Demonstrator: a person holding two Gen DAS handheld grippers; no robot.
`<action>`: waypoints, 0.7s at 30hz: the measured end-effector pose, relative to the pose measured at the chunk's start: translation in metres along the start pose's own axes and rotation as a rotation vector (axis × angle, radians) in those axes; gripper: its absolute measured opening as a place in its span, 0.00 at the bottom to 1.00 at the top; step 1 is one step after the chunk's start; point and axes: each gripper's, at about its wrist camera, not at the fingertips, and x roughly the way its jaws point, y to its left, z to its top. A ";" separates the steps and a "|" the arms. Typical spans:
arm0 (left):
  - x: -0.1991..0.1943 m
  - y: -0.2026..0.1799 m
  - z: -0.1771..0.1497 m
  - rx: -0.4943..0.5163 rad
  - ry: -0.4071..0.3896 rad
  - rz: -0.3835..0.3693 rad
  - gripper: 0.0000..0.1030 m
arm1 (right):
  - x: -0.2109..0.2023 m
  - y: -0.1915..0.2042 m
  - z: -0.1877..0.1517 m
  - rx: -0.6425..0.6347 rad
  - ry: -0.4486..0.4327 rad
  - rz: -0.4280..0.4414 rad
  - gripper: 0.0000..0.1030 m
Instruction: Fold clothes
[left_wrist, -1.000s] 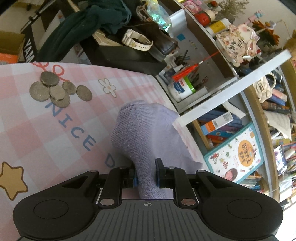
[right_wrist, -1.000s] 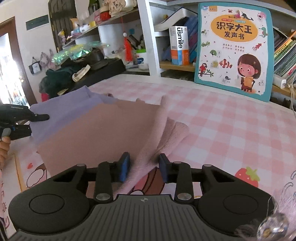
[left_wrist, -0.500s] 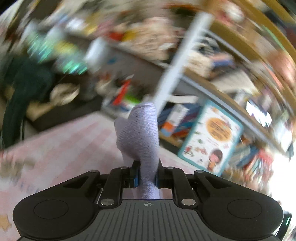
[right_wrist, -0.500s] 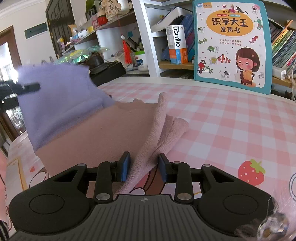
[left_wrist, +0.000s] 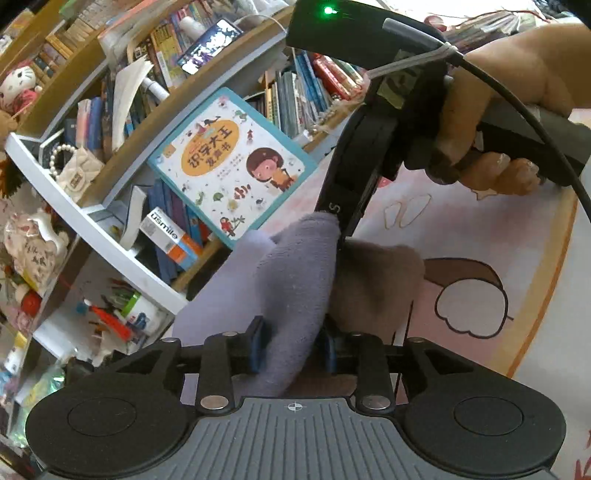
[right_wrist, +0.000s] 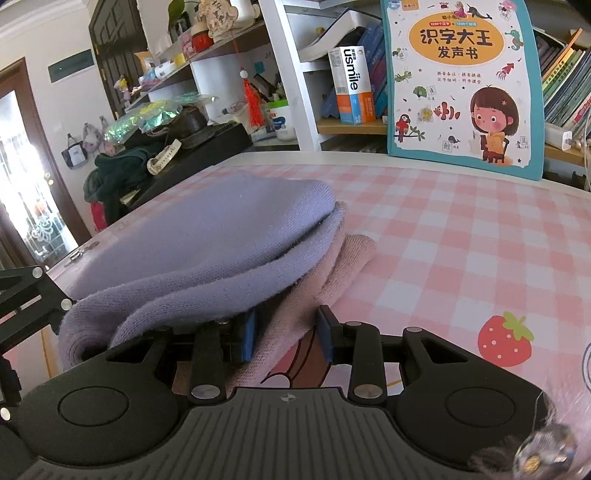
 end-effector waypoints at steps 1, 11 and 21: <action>-0.001 0.011 0.001 -0.066 -0.005 -0.023 0.29 | 0.000 0.000 0.000 0.000 0.000 0.000 0.30; -0.024 0.079 0.005 -0.533 -0.143 -0.051 0.16 | 0.000 0.000 -0.001 -0.002 0.000 -0.002 0.31; -0.016 0.013 0.004 -0.260 -0.030 -0.141 0.63 | 0.000 0.002 -0.001 -0.007 0.001 -0.008 0.31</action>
